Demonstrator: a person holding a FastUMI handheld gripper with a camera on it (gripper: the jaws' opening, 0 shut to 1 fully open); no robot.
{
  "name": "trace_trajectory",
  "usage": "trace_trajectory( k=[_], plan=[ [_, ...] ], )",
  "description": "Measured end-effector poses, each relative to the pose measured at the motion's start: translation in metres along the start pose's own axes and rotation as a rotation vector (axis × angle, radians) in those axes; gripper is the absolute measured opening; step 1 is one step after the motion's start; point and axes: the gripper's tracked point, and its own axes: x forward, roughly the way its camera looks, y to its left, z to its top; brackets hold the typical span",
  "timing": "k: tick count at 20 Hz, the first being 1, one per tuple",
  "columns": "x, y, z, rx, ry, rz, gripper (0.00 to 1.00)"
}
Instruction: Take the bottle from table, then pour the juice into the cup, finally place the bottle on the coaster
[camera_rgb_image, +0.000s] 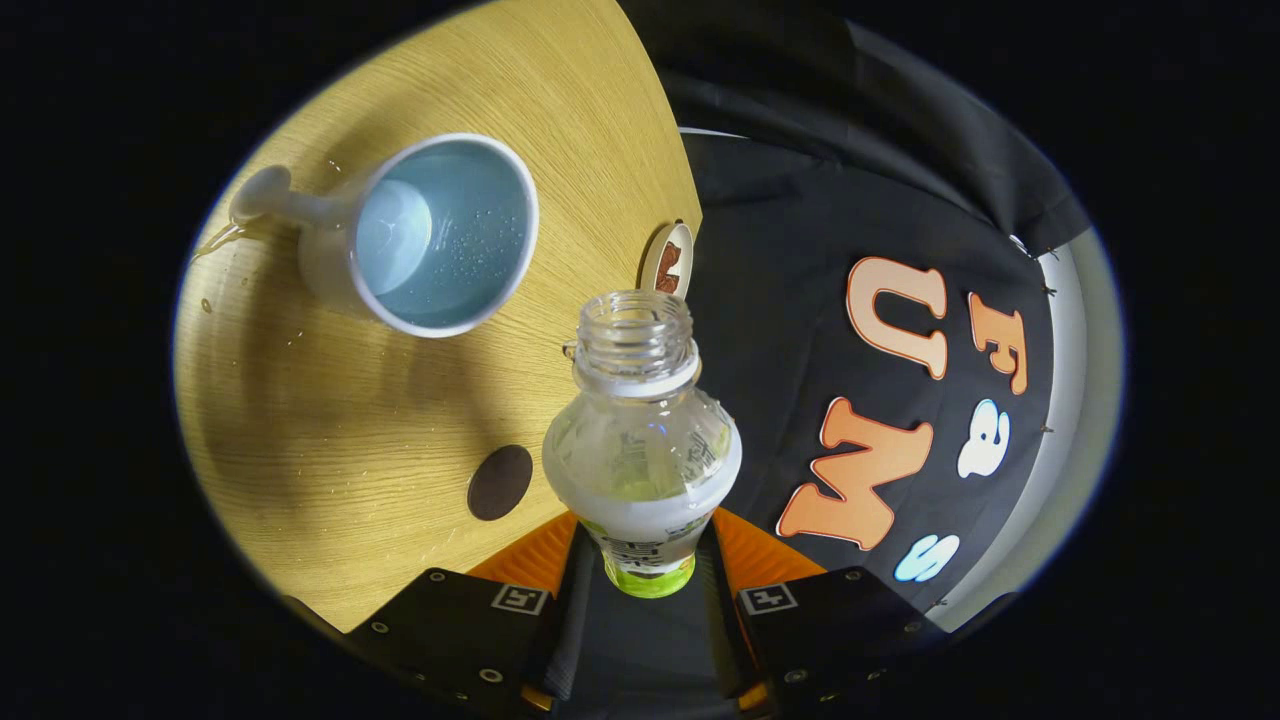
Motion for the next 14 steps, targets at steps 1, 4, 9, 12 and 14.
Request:
trace_trajectory(
  k=[1, 4, 9, 12, 14],
  plan=[
    [-0.0011, -0.0007, -0.0003, -0.007, -0.002, -0.003, 0.55],
    [-0.0003, -0.0018, -0.0007, -0.026, -0.004, -0.005, 0.55],
    [0.0003, -0.0028, -0.0002, -0.057, -0.012, -0.007, 0.55],
    [0.0005, -0.0022, -0.0019, -0.072, -0.015, -0.005, 0.55],
    [-0.0003, -0.0027, -0.0011, -0.074, -0.016, -0.002, 0.55]
  ],
)
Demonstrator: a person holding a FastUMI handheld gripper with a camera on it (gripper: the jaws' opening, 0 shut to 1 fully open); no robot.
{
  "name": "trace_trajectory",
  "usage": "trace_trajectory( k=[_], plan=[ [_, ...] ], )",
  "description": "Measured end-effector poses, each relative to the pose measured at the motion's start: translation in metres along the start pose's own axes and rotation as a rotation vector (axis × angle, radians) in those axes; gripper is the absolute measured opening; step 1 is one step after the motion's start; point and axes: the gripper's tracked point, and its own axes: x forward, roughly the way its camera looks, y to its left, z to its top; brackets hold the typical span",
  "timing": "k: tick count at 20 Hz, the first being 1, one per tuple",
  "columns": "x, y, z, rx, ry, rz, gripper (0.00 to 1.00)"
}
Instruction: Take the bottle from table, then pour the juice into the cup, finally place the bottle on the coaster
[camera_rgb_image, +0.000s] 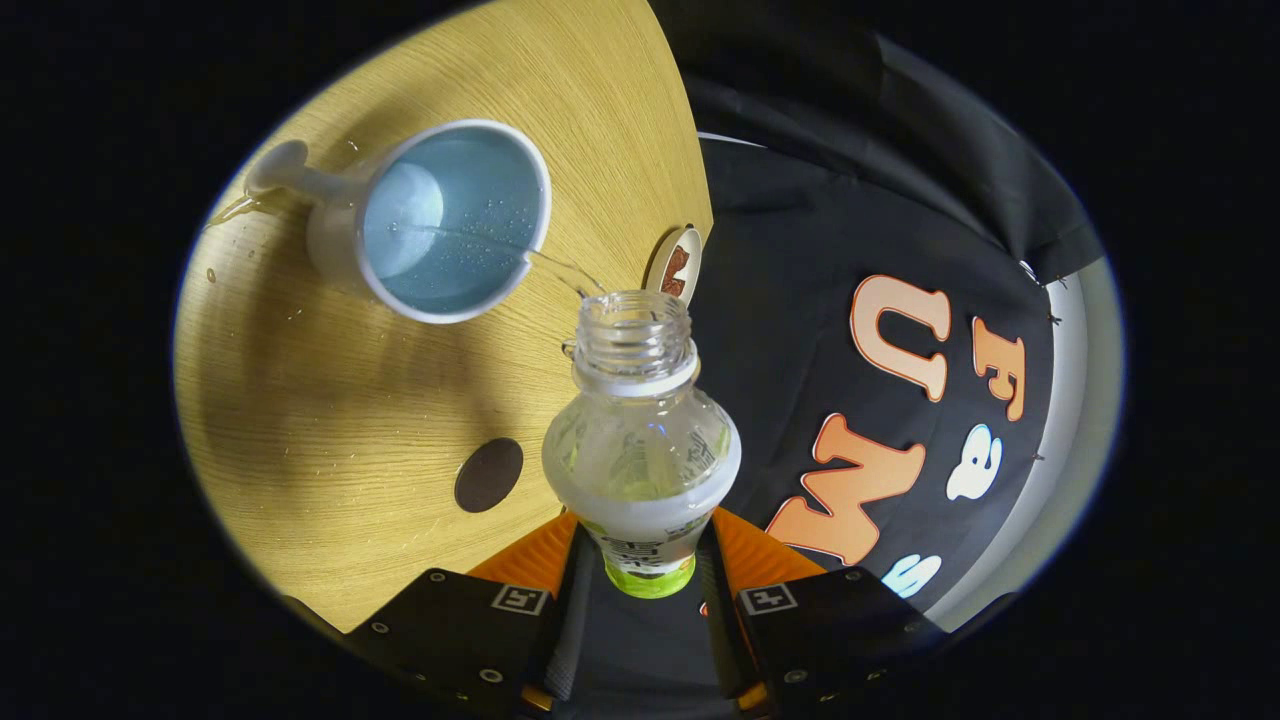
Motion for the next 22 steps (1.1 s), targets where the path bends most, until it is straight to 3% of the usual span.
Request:
trace_trajectory(
  k=[22],
  plan=[
    [0.000, -0.011, 0.000, -0.138, -0.031, -0.015, 0.54]
  ],
)
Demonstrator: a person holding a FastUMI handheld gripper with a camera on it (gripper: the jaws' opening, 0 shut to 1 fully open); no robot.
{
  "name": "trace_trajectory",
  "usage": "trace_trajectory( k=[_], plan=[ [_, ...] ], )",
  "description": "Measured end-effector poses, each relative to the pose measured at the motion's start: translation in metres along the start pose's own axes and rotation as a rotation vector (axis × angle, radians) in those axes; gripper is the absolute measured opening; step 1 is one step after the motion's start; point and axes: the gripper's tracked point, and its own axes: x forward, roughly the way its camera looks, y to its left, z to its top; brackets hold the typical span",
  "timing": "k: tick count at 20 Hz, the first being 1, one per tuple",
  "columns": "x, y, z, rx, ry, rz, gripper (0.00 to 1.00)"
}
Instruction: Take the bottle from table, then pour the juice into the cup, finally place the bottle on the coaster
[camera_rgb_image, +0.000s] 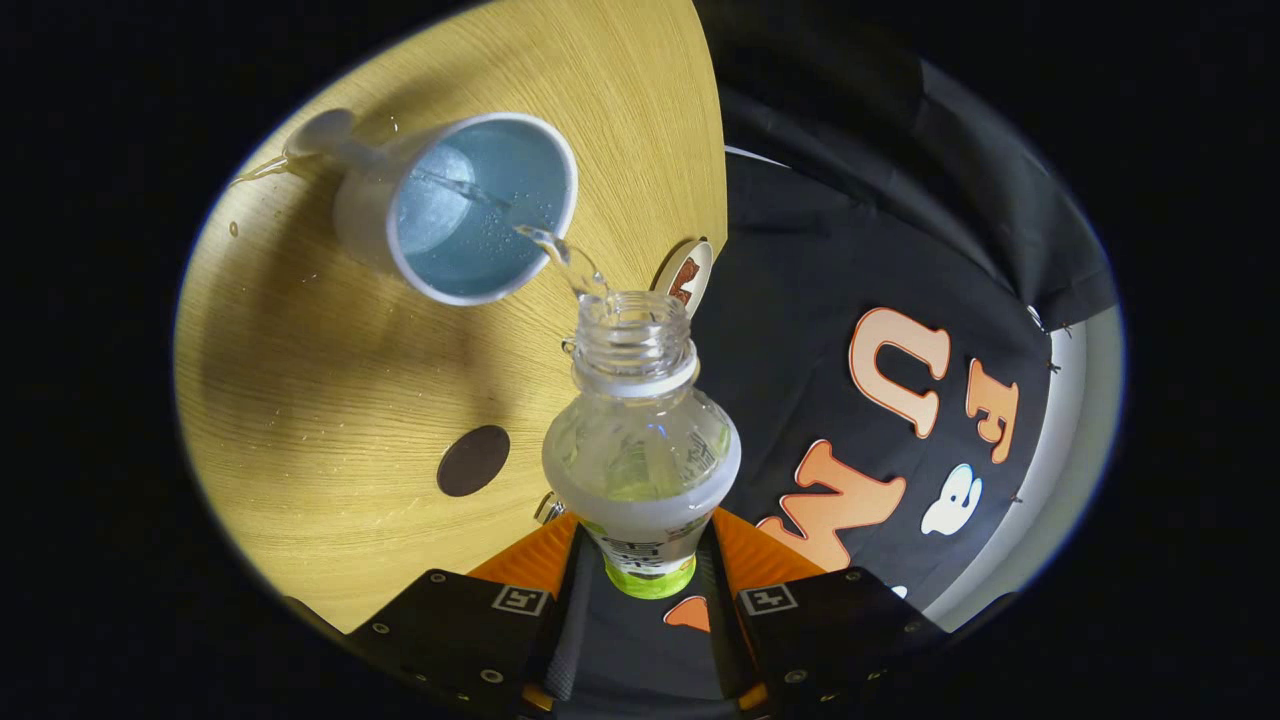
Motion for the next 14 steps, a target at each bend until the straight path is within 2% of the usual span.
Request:
trace_trajectory(
  k=[14],
  plan=[
    [0.003, -0.014, 0.001, -0.088, -0.010, -0.020, 0.55]
  ],
)
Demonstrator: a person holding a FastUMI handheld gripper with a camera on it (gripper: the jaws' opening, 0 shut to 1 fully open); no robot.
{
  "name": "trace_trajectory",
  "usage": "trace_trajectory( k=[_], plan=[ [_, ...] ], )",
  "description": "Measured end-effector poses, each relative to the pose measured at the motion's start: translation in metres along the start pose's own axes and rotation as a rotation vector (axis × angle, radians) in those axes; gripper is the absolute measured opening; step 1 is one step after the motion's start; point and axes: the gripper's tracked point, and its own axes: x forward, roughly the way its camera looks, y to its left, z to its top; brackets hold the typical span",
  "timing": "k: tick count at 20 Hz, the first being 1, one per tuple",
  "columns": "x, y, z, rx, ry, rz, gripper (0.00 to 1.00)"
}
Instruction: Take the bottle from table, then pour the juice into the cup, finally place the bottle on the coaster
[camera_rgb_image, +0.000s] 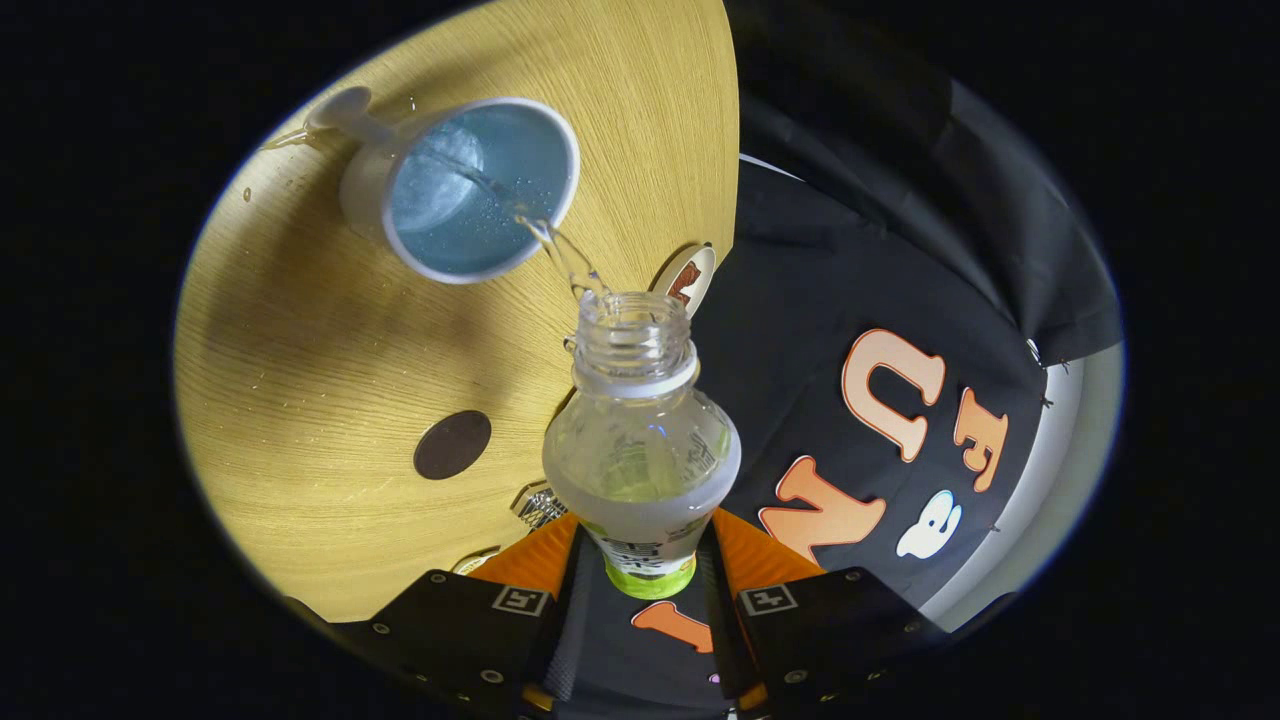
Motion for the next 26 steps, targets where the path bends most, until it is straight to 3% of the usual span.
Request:
trace_trajectory(
  k=[26],
  plan=[
    [0.000, -0.021, 0.005, -0.120, -0.022, -0.012, 0.54]
  ],
)
